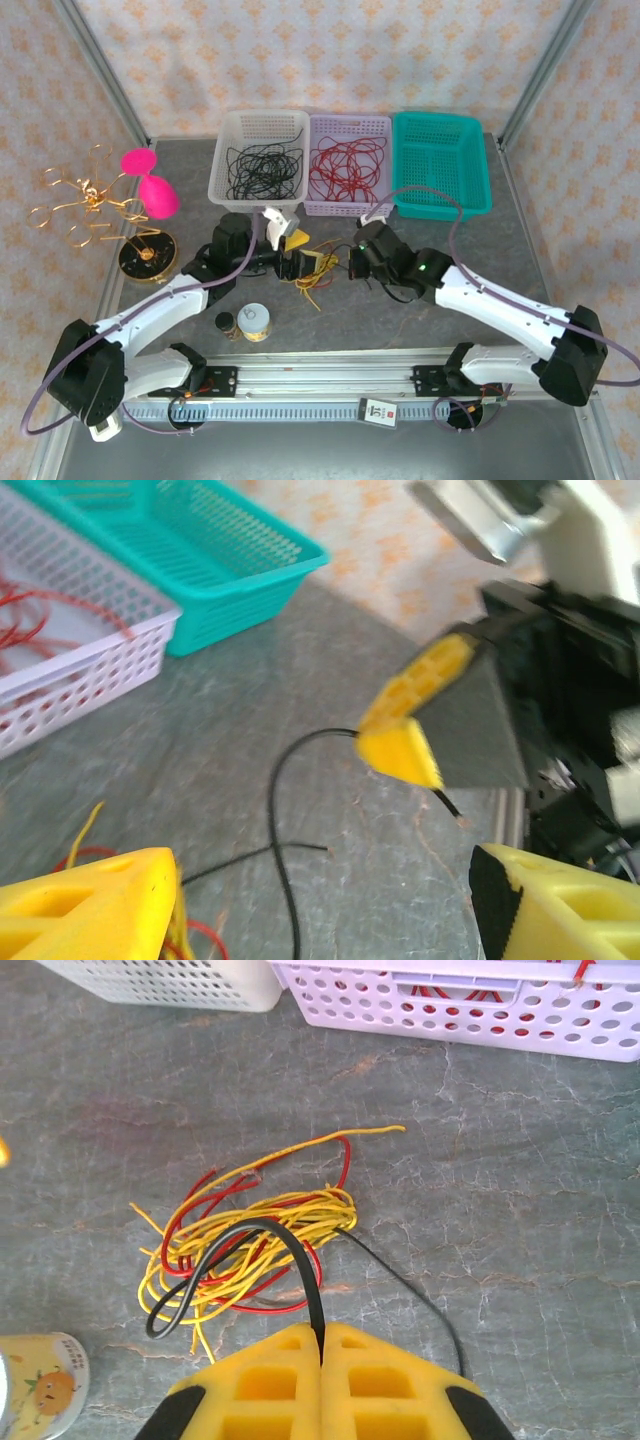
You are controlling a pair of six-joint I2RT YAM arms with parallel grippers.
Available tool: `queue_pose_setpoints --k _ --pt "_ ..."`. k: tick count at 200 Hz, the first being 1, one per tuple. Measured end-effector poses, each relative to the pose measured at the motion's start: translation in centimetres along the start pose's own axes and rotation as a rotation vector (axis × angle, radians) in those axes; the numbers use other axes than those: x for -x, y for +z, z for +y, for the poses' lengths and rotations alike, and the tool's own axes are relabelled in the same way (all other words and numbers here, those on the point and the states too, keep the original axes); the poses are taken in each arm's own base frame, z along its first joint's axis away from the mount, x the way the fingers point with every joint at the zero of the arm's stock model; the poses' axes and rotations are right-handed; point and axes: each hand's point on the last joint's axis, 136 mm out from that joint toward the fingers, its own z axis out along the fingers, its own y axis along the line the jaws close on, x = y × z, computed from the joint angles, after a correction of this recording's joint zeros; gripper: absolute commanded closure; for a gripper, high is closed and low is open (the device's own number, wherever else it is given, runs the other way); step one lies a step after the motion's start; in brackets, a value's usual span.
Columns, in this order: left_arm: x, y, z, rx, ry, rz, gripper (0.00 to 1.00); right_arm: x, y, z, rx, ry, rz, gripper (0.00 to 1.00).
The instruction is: Untangle the cables
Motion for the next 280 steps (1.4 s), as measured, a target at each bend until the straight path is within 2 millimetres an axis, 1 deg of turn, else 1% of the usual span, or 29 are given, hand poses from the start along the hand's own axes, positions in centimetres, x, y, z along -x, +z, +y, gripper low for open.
queue_pose_setpoints --k 24,49,72,95,102,109,112,120,125,126,141,143,148,156,160,167,182,197,210,224,235,247,262,280 --pt "-0.3 1.2 -0.3 -0.068 0.081 -0.019 0.26 0.4 0.0 -0.4 0.02 0.024 0.007 1.0" --pt "-2.0 2.7 0.8 -0.084 0.123 0.015 0.25 0.2 0.0 0.1 0.051 0.026 0.024 1.0" --pt "-3.4 4.0 1.6 -0.107 0.136 0.054 0.38 0.6 -0.4 0.9 0.084 0.025 0.028 1.0" --pt "-3.7 5.3 2.1 -0.143 0.149 0.066 0.41 1.6 -1.2 2.0 0.132 0.021 0.017 1.0" --pt "-3.6 5.7 2.3 -0.148 0.155 0.067 0.47 1.9 -1.5 2.4 0.149 0.02 0.013 1.0" --pt "-3.6 6.0 2.4 -0.155 0.156 0.067 0.6 2.1 -1.8 2.7 0.164 0.019 0.009 1.0" --pt "-3.5 6.1 2.4 -0.158 0.165 0.066 0.66 2.1 -1.9 2.8 0.17 0.017 0.008 1.0" --pt "-3.4 6.4 2.5 -0.166 0.163 0.066 0.89 2.1 -2.1 3.0 0.183 0.017 0.006 1.0" --pt "-3.3 6.5 2.6 -0.17 0.167 0.065 1.0 2.1 -2.3 3.1 0.19 0.017 0.006 1.0" --pt "-3.3 6.6 2.5 -0.172 0.164 0.065 1.0 2.1 -2.3 3.1 0.19 0.017 0.006 1.0" --pt "-2.8 6.7 2.6 -0.17 0.18 0.044 1.0 2.3 -2.5 3.2 0.201 0.014 0.0 1.0" --pt "-2.8 6.7 2.6 -0.168 0.179 0.042 1.0 2.3 -2.5 3.2 0.201 0.014 -0.001 0.98" --pt "-2.4 6.7 2.7 -0.163 0.183 0.03 1.0 2.3 -2.6 3.2 0.202 0.013 -0.004 0.9" --pt "-1.9 6.6 2.8 -0.144 0.182 0.007 1.0 2.5 -2.7 3.2 0.204 0.015 -0.011 0.67" --pt "-1.7 6.4 2.8 -0.135 0.185 -0.007 1.0 2.6 -2.8 3.2 0.204 0.015 -0.017 0.61" --pt "-1.2 6.1 2.9 -0.114 0.182 -0.029 1.0 2.9 -2.9 3.2 0.206 0.017 -0.029 0.53" --pt "0.0 5.4 3.2 -0.063 0.154 -0.082 1.0 3.9 -3.5 3.1 0.218 0.034 -0.078 0.43" --pt "1.6 4.7 3.7 -0.018 0.108 -0.138 1.0 5.4 -4.5 2.4 0.242 0.054 -0.165 0.38" --pt "3.0 4.2 4.1 0.008 0.063 -0.183 1.0 6.3 -5.1 0.9 0.256 0.09 -0.246 0.33" --pt "4.1 3.6 4.3 0.025 0.017 -0.223 1.0 6.4 -4.9 -0.7 0.273 0.118 -0.304 0.31" --pt "5.0 3.1 4.2 0.034 -0.018 -0.25 1.0 5.7 -3.9 -1.4 0.299 0.118 -0.318 0.31" --pt "6.1 2.4 3.9 0.043 -0.045 -0.283 1.0 4.4 -2.5 -1.0 0.361 0.094 -0.305 0.31" --pt "7.5 1.4 3.1 0.044 -0.062 -0.321 1.0 2.3 -0.4 0.6 0.47 0.043 -0.27 0.31" --pt "8.9 0.4 2.3 0.041 -0.078 -0.358 1.0 0.7 1.3 2.3 0.563 -0.015 -0.249 0.31"
